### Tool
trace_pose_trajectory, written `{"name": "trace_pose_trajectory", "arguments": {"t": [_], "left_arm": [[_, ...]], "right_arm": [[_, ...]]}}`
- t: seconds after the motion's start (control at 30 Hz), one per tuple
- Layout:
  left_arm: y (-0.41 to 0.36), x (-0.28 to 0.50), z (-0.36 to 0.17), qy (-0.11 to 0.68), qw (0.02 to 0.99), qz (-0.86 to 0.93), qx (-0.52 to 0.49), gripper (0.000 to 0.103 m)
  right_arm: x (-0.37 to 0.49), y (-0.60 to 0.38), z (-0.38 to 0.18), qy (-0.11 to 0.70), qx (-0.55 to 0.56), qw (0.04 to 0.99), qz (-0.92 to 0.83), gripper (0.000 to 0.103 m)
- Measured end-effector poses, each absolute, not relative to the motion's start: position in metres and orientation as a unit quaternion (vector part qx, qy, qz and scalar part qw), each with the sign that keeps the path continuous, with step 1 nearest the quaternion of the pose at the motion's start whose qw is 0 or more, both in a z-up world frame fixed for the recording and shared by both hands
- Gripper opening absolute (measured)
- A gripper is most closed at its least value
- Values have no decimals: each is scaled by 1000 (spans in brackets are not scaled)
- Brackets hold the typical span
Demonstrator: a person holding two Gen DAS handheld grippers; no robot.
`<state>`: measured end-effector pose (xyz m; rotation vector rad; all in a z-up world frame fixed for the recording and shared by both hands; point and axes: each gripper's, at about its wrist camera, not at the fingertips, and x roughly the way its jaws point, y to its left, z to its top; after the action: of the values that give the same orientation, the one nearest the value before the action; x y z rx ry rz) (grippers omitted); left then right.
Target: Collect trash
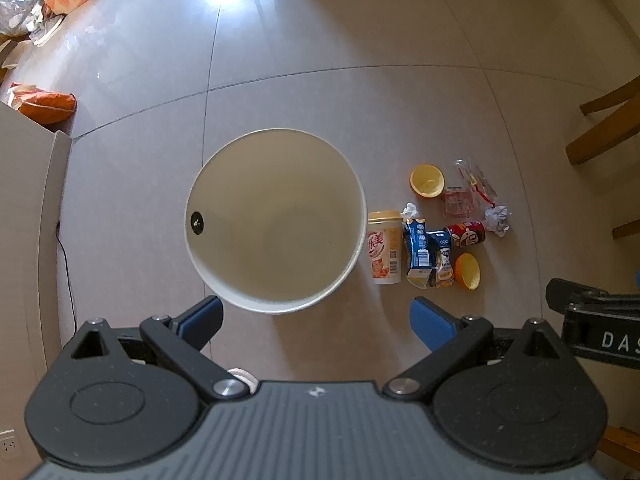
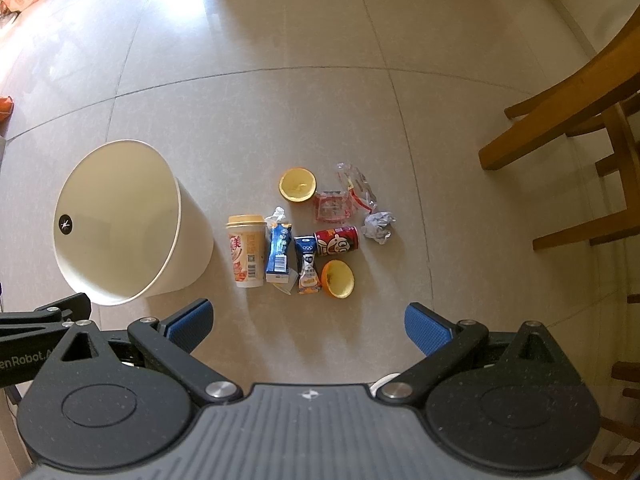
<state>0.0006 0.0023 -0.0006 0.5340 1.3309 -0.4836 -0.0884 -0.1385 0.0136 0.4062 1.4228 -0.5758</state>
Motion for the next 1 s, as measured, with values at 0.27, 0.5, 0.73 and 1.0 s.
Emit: {"name": "trace_pose_trajectory", "arguments": {"t": [0.27, 0.5, 0.73, 1.0], "left_arm": [[2, -1, -2, 606, 726, -221, 239, 99], [4, 2, -3, 602, 729, -227, 233, 99], [3, 3, -10, 597, 734, -222, 237, 99], [9, 9, -25, 587, 744, -218, 233, 99]], "right_arm": [[-90, -138, 14, 638, 182, 702, -259, 103], [-88, -138, 12, 635, 183, 703, -262, 103], [-88, -139, 8, 631, 182, 707, -261, 103], [-85, -137, -8, 639, 180, 704, -253, 103]]}}
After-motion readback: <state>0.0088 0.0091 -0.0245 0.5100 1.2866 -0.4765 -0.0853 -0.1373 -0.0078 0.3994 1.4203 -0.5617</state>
